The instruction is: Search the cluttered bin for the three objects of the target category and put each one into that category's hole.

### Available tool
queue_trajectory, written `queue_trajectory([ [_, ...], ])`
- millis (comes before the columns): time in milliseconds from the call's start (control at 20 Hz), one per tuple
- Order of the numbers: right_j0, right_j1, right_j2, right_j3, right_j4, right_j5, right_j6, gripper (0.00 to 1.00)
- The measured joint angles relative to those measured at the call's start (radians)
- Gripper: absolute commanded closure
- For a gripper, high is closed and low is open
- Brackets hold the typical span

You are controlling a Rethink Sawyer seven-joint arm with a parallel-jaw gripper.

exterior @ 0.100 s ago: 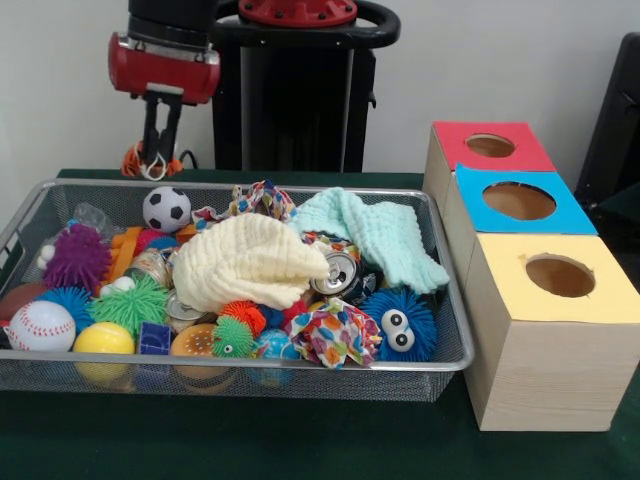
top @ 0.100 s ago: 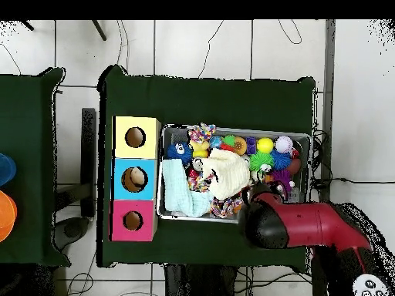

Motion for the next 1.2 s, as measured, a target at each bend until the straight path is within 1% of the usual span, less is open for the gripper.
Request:
queue_trajectory([
  [200, 0.015, -0.022, 0.017, 0.018, 0.032, 0.014, 0.0, 1.0],
  [450, 0.05, -0.047, 0.019, 0.037, 0.064, 0.024, 0.0, 1.0],
  [500, 0.068, -0.059, 0.02, 0.047, 0.077, 0.027, 0.0, 1.0],
  [750, 0.113, -0.083, 0.02, 0.063, 0.103, 0.037, 0.0, 1.0],
  [950, 0.177, -0.109, 0.016, 0.074, 0.128, 0.048, 0.0, 1.0],
  [1050, 0.198, -0.116, 0.014, 0.077, 0.136, 0.051, 0.0, 1.0],
  [1100, 0.228, -0.124, 0.007, 0.079, 0.147, 0.055, 0.0, 1.0],
  [1200, 0.247, -0.128, 0.001, 0.079, 0.153, 0.056, 0.0, 1.0],
])
